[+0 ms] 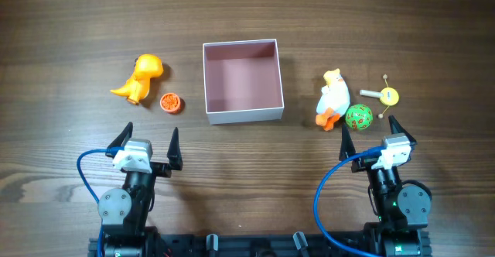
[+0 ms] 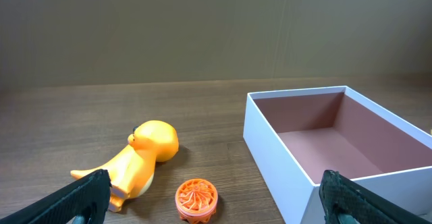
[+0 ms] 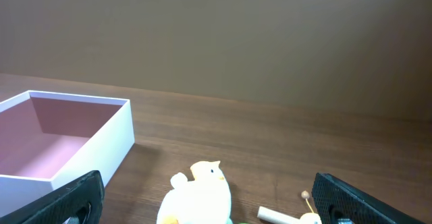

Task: Pack container

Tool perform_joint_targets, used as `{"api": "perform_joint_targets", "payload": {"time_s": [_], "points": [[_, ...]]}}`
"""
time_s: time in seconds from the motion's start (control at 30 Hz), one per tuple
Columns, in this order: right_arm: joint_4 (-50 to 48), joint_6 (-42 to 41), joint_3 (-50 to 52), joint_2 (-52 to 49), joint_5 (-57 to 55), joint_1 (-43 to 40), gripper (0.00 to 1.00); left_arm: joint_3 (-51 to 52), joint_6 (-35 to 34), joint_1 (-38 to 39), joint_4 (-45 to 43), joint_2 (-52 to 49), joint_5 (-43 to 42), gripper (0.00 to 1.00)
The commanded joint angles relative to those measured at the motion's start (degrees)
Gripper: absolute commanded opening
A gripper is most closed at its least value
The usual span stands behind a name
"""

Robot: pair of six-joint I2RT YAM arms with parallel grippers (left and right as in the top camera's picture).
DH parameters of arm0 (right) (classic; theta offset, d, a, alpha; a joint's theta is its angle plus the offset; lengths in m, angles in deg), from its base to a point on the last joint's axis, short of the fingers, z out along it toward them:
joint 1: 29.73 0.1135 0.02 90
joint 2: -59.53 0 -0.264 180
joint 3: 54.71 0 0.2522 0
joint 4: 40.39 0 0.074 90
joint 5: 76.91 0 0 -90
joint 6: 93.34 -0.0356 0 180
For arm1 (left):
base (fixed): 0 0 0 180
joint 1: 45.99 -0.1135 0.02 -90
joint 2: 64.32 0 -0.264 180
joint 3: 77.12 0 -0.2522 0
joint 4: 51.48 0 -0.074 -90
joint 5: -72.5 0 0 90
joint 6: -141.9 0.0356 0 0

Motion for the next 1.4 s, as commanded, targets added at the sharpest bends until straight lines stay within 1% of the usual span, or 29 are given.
{"api": "perform_joint_targets", "payload": {"time_s": [0.0,0.1,0.23,0.3,0.4,0.43,0.53,0.63,0.77,0.83,0.87,0.9,0.97,1.07,1.13,1.23,1.33,1.37], "points": [[-0.33,0.26,0.24,0.28,0.72,-0.24,1.00,0.48,1.11,0.26,0.02,0.42,-1.05,1.00],[-0.35,-0.48,0.24,0.28,1.46,-0.24,1.00,0.48,1.11,0.26,0.02,0.42,-1.05,1.00],[-0.42,-10.67,0.24,0.28,1.49,-0.24,1.00,0.48,1.11,0.26,0.02,0.42,-1.07,1.00],[-1.64,-14.36,0.24,0.28,1.53,-0.24,1.00,0.48,1.11,0.26,0.02,0.42,-1.07,1.00],[-4.20,-23.10,0.24,0.28,1.57,-0.24,1.00,0.48,1.11,0.26,0.02,0.42,-1.07,1.00],[-4.92,-24.17,0.24,0.28,1.75,-0.24,1.00,0.48,1.11,0.26,0.00,0.42,-1.05,1.00],[-8.24,-24.28,-0.46,0.13,6.14,-0.24,1.00,0.48,1.11,0.26,0.02,0.42,-1.05,1.00],[-8.46,-23.80,-4.70,-2.56,6.10,-0.24,1.00,0.48,1.11,0.26,0.02,0.42,-1.05,1.00],[-6.08,-23.69,-14.97,-14.64,6.14,-0.24,1.00,0.48,1.11,0.26,0.02,0.42,-1.07,1.00],[-2.78,-23.41,-22.40,-23.56,7.85,-0.24,1.00,0.48,1.11,0.26,0.02,0.42,-1.07,1.00],[-1.01,-22.03,-26.25,-27.93,9.75,-0.24,1.00,0.48,1.11,0.26,0.02,0.42,-1.05,1.00],[2.82,-18.99,-32.98,-35.01,12.74,-0.24,1.00,0.48,1.11,0.26,0.02,0.42,-1.05,1.00],[13.16,-16.33,-44.46,-45.20,14.69,-0.24,1.00,0.48,1.11,0.26,0.02,0.42,-1.05,1.00],[33.64,-12.09,-63.45,-60.22,14.56,-0.22,1.00,0.48,1.11,0.26,0.02,0.42,-1.07,1.00],[48.61,-11.21,-77.53,-72.13,14.19,-0.22,1.00,0.48,1.11,0.26,0.02,0.42,-1.07,1.00],[53.70,-9.38,-82.66,-78.23,14.16,-0.22,1.00,0.48,1.11,0.26,0.02,0.42,-1.05,1.00],[53.77,-4.04,-82.49,-80.91,12.52,-0.02,1.00,0.48,1.11,0.26,0.02,0.42,-1.05,1.00],[53.55,-3.98,-82.49,-81.37,12.22,-0.02,1.00,0.48,1.11,0.26,0.02,0.42,-1.07,1.00]]}}
